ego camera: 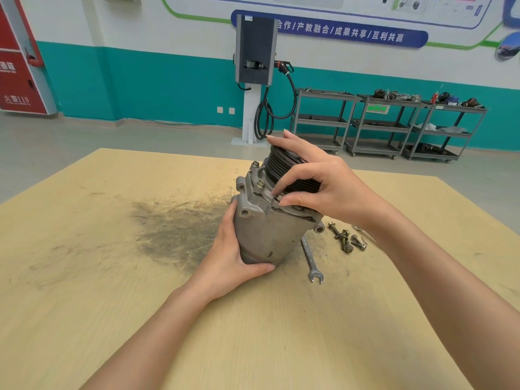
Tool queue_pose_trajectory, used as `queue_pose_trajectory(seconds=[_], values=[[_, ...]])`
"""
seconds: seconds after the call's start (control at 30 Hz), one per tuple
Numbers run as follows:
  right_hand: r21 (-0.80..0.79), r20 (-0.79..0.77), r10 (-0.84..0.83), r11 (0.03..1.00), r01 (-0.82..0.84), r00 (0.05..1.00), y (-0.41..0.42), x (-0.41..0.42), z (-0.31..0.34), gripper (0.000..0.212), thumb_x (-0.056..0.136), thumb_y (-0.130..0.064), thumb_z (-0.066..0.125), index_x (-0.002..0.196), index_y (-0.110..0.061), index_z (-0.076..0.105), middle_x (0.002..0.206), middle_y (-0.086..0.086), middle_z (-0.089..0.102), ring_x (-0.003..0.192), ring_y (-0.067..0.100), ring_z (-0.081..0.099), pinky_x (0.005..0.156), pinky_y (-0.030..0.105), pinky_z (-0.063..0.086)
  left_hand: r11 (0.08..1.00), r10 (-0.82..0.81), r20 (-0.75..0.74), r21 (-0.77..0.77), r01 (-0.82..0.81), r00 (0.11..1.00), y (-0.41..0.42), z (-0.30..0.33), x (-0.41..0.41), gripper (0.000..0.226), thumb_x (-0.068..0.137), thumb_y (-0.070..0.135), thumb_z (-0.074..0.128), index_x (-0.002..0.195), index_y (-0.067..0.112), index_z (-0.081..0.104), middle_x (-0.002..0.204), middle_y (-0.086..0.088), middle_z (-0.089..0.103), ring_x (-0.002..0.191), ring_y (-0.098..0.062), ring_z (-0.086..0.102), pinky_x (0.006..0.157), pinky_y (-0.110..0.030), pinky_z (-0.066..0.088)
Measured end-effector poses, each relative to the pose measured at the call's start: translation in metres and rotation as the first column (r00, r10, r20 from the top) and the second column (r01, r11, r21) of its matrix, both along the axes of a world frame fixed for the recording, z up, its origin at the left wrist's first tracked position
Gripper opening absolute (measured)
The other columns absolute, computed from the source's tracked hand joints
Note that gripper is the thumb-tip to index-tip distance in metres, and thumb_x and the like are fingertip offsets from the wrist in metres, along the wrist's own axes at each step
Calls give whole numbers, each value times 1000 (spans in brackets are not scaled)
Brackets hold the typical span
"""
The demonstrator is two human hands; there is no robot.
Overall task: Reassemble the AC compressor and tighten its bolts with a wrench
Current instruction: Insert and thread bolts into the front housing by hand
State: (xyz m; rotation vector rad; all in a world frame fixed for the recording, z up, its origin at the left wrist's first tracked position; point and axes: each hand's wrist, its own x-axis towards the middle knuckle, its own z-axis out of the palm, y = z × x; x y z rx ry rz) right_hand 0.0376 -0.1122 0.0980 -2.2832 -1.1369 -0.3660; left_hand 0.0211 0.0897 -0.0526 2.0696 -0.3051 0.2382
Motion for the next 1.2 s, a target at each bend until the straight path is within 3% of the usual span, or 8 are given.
queue_pose_trajectory(seconds=[0.2,0.3,0.4,0.5,0.63,0.83,1.03,1.2], values=[[42,118,-138,990,133,983,10,-4,-8,25,78,-39,74,74,-14,70,148,-10,44,144,7,28,105,49,39,1000,-3,-1,-1,3,1000,0,0,0,131,60,43,91,149,42,-5,158,9,21,143,-5,25,119,-37,29],[57,84,-99,994,94,992,8,-5,-6,30,76,-47,67,82,-18,74,149,-8,43,145,8,26,110,46,35,1000,-4,-3,-3,4,1000,0,-1,0,131,59,45,90,149,42,-6,158,10,20,144,-4,24,119,-37,28],[-17,22,-6,1000,6,1000,1,-3,0,22,81,-36,70,97,-22,76,154,-5,36,148,8,16,118,38,25,1000,-9,-3,-8,9,1000,1,-1,0,131,58,47,89,149,44,-6,158,11,19,144,-3,23,119,-36,28],[-19,43,-35,999,36,998,1,-2,-1,10,82,-27,74,88,-20,77,153,-5,38,148,9,18,115,44,29,1000,-12,4,-7,12,1000,1,-1,1,132,59,44,90,149,43,-6,158,11,20,144,-2,23,120,-35,27],[61,108,-171,984,165,979,12,-5,-8,24,77,-40,76,72,-17,70,146,-14,46,141,7,33,101,46,41,1000,-6,8,-8,6,1000,1,-2,1,132,58,46,90,149,42,-5,158,10,21,143,-2,25,119,-34,29],[-19,13,-8,1000,9,1000,0,-3,0,14,82,-28,74,94,-22,77,153,-6,38,147,7,20,117,40,27,1000,-12,16,-7,12,1000,1,-2,1,132,59,46,90,148,46,-8,159,11,19,144,-2,23,120,-33,27],[68,64,-151,987,146,987,11,-6,-8,17,76,-35,78,74,-20,72,145,-15,46,138,7,37,101,48,41,1000,-14,20,-6,14,1000,0,-2,0,131,59,46,89,149,45,-7,158,11,20,144,-2,23,119,-32,27],[36,-2,-42,998,42,999,4,-5,-2,9,79,-30,77,87,-26,76,148,-9,43,138,9,37,106,47,38,1000,-19,14,-9,19,1000,1,-1,0,131,58,48,88,148,45,-7,158,10,20,144,-3,24,119,-33,27]])
